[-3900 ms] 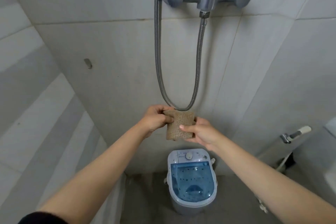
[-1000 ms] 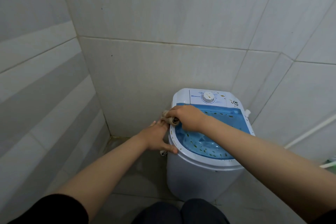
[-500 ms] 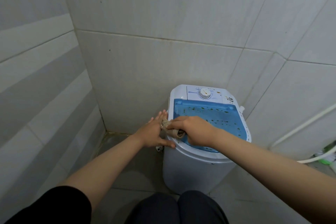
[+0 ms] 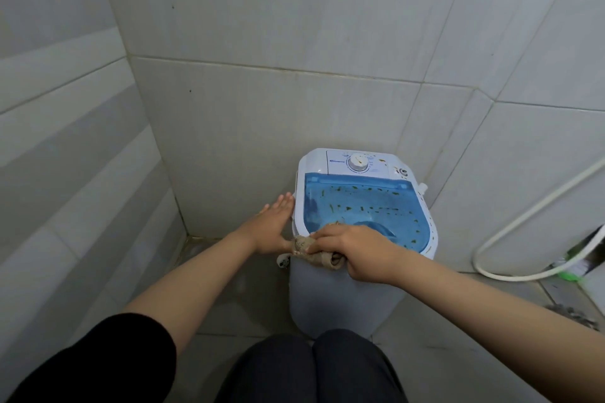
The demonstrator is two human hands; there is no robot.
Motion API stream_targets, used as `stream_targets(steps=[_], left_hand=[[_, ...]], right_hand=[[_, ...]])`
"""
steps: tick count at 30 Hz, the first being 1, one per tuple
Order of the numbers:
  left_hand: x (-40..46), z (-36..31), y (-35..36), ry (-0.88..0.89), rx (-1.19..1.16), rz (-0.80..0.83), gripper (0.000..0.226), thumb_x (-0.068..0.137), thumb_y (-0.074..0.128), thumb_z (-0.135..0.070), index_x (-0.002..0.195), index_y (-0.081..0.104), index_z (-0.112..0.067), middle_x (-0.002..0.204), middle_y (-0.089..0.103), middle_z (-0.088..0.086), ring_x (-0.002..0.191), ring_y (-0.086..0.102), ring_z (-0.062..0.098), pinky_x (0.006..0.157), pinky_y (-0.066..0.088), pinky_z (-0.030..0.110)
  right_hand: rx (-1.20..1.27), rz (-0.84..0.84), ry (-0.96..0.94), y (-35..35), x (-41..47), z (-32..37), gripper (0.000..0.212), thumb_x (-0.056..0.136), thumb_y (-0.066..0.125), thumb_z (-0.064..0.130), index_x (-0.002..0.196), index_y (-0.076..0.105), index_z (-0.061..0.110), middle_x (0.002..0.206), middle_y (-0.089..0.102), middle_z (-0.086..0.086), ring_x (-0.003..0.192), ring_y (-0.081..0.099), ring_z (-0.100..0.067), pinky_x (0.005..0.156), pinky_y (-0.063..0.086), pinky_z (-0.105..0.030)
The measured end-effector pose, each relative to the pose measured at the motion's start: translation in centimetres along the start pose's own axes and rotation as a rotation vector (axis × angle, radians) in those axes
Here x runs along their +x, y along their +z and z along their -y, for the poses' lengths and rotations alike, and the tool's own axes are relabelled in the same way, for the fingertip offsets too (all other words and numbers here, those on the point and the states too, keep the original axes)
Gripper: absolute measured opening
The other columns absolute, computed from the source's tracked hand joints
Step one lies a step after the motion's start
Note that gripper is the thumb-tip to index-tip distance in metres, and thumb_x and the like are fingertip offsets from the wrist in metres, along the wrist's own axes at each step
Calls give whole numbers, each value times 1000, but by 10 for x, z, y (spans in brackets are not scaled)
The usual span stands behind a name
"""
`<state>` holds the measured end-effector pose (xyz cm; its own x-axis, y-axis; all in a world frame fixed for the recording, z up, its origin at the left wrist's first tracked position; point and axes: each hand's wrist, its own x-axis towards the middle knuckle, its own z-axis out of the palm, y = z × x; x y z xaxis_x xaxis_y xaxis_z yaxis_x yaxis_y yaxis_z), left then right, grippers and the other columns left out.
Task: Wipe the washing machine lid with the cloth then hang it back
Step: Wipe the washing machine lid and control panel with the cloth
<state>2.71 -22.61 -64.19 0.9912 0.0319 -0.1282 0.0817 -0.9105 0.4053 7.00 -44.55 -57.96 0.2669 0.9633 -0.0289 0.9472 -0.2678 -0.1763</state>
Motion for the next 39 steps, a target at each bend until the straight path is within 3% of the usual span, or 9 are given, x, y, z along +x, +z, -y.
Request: stream_targets(steps=[5, 10, 16, 23, 29, 39], left_hand=[[-1, -10, -12, -51, 74, 57, 117, 74, 65, -59, 149, -11, -10, 160, -11, 9, 147, -8, 22, 118, 0, 42], [-11, -21, -16, -58, 48, 69, 118, 74, 66, -59, 149, -12, -11, 159, -12, 10, 147, -9, 23, 118, 0, 43], [-23, -38, -21, -81, -30, 18, 115, 76, 61, -61, 149, -12, -9, 158, -17, 11, 146, -13, 23, 118, -1, 45], [-19, -71, -12, -185, 4, 97, 128, 67, 53, -78, 147, -19, -8, 155, -27, 16, 143, -24, 29, 117, -2, 51], [-16, -87, -4, -299, 39, 150, 144, 57, 50, -87, 139, -31, -2, 147, -41, 19, 138, -35, 31, 117, -4, 51], [-14, -89, -3, -327, 79, 162, 153, 46, 51, -92, 138, -33, -1, 146, -41, 19, 136, -37, 31, 115, -12, 47]], right_hand=[[-9, 11, 3, 1, -19, -3, 59, 75, 50, -4, 124, 58, 27, 133, 56, 6, 120, 53, -18, 89, 52, -41], [-43, 23, 37, -2, -38, -6, 60, 76, 49, -5, 125, 56, 29, 135, 54, 8, 124, 49, -15, 81, 37, -20], [-33, 25, 52, -4, -59, -15, 63, 71, 51, -5, 122, 58, 30, 132, 56, 10, 121, 52, -16, 87, 50, -32], [-43, 13, 86, -5, -78, -25, 65, 69, 48, -7, 122, 58, 29, 130, 55, 10, 120, 51, -14, 83, 47, -28], [-18, 4, 106, 0, -94, -44, 59, 71, 51, -3, 115, 57, 36, 123, 57, 13, 117, 53, -10, 85, 52, -36], [44, 34, 291, -22, -126, -71, 54, 73, 47, -1, 115, 59, 31, 116, 61, 10, 109, 57, -13, 84, 50, -35]])
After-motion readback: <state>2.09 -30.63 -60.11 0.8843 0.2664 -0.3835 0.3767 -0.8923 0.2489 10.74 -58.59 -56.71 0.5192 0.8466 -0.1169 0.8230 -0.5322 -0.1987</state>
